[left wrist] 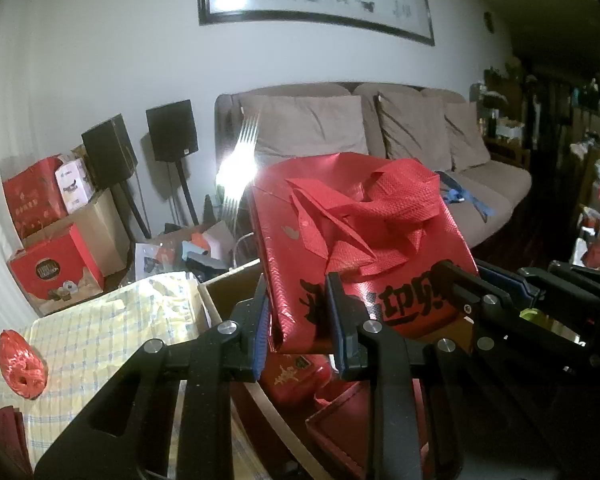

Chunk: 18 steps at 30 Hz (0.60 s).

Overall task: Organize objects
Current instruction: 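Lower the red gift bag into the cardboard box with both tools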

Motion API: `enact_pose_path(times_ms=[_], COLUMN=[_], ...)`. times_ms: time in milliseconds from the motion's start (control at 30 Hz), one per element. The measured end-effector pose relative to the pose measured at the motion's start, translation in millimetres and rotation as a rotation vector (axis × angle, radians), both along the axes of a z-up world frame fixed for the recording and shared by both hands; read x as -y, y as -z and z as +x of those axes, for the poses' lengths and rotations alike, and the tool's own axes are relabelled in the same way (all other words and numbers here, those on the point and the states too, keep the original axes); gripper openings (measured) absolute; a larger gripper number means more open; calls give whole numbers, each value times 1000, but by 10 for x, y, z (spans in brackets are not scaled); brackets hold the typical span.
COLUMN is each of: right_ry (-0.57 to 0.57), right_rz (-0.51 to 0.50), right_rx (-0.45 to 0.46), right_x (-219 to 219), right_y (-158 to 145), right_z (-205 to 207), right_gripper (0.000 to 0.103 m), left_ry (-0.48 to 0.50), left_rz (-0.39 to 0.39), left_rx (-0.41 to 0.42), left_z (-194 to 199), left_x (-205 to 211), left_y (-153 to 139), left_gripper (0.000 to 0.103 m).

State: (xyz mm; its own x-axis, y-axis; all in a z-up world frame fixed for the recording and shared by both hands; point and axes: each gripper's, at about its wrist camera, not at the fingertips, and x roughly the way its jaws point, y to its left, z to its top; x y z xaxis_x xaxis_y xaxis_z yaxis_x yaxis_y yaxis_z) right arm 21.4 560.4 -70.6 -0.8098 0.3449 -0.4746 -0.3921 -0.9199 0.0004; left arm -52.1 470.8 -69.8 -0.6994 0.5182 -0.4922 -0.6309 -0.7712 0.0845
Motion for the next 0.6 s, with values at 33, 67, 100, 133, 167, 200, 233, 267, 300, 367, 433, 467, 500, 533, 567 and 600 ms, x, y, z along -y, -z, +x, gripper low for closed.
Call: enact_pose_path(times_ms=[33, 67, 100, 133, 167, 200, 233, 267, 300, 367, 433, 467, 500, 533, 567, 600], right_ry=[0, -1, -1, -1, 0, -1, -1, -1, -1, -1, -1, -1, -1, -1, -1, -2], right_rz=[-1, -5, -6, -8, -12, -13, -15, -16, -18, -20, -22, -22, -24, -26, -27, -29], right_rx=[3, 5, 6, 9, 12, 13, 16, 20, 23, 29, 35, 38, 42, 45, 48, 52], right_x=[4, 2, -3, -9, -17, -15, -16, -15, -19, -26, -25, -28, -32, -37, -40, -42], right_y=[4, 14, 20, 30, 39, 46, 54, 59, 67, 73, 83, 88, 95, 102, 108, 117], right_z=[8, 5, 3, 1, -3, -4, -7, -11, -17, -26, -31, -36, -37, -38, -44, -50], right_gripper=[14, 14, 14, 14, 14, 14, 14, 14, 14, 14, 14, 14, 14, 14, 14, 14], left_ry=[-1, -1, 0, 0, 0, -1, -1, 0, 0, 0, 1, 1, 1, 1, 2, 3], left_rz=[-3, -7, -12, -14, -17, -19, -21, -23, -26, -29, -34, -37, -39, -41, -45, -49], left_rx=[1, 0, 1, 3, 6, 10, 13, 15, 19, 24, 28, 32, 35, 37, 39, 42], left_z=[-4, -6, -11, -17, -20, -28, -33, -30, -34, -42, -49, -55, -61, -66, -73, -77], left_x=[-4, -6, -15, -19, -25, -27, -28, -32, -36, -42, -44, -46, -50, -49, -52, -54], left_y=[7, 16, 27, 35, 44, 54, 61, 70, 80, 89, 106, 113, 116, 124, 132, 143], left_gripper=[24, 24, 24, 24, 24, 24, 24, 24, 24, 25, 25, 25, 25, 25, 25, 25])
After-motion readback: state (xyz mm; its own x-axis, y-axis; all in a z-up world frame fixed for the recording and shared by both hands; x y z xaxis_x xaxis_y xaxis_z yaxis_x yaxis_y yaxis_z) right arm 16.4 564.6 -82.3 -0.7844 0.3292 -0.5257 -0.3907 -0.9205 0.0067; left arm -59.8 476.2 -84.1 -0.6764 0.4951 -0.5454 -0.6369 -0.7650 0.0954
